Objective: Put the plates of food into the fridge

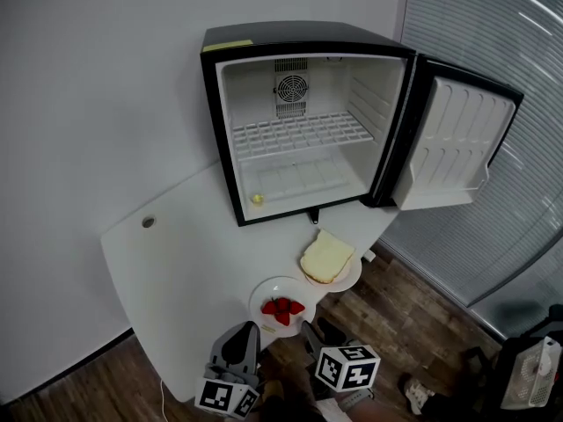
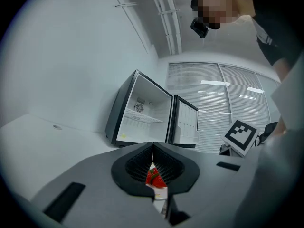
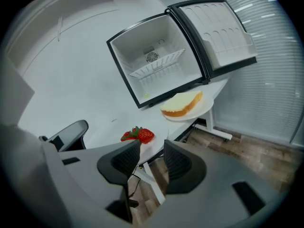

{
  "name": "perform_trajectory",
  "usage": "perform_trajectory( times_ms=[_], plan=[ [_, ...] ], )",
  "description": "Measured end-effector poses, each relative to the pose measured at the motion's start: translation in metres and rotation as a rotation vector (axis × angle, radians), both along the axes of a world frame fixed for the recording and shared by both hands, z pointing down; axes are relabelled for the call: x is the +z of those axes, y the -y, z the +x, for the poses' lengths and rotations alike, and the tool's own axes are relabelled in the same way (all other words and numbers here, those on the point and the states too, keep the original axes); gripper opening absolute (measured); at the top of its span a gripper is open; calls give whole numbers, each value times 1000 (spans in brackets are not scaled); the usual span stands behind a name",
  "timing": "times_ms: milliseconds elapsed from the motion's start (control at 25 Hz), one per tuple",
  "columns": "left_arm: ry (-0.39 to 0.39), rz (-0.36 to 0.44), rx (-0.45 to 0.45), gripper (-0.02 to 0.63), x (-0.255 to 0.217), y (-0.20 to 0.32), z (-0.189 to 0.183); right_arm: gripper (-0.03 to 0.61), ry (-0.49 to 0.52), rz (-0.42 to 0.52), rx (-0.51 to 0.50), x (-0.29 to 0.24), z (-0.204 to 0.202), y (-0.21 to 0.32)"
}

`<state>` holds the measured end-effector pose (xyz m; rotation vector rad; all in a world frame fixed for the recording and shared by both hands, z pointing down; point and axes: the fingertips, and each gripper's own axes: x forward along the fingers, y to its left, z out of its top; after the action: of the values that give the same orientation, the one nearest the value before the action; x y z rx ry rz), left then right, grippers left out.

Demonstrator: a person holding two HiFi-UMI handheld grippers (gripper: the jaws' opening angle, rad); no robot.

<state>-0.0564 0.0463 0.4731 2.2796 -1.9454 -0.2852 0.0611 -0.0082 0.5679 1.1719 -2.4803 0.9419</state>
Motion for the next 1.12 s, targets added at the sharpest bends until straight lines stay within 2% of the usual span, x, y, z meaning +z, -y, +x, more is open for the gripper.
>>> perform_trajectory(
  times_ms=[160, 480, 720, 880, 1120],
  plan=[
    [-3, 1, -1, 8, 4, -3, 3, 135, 116, -139, 71, 14, -4, 6],
    [-6, -3, -2, 8, 9, -4, 5, 135, 295, -354, 107, 33, -18, 1],
    [-5, -12, 0, 8, 12, -4, 5, 133, 400, -411, 119, 35, -23, 6],
    [-5, -16, 4, 8, 13, -3, 6, 64, 459, -434, 106, 31, -27, 6],
    [-7, -18, 3, 8, 13, -1, 3, 33, 573, -511, 151, 31, -22, 5]
  ],
)
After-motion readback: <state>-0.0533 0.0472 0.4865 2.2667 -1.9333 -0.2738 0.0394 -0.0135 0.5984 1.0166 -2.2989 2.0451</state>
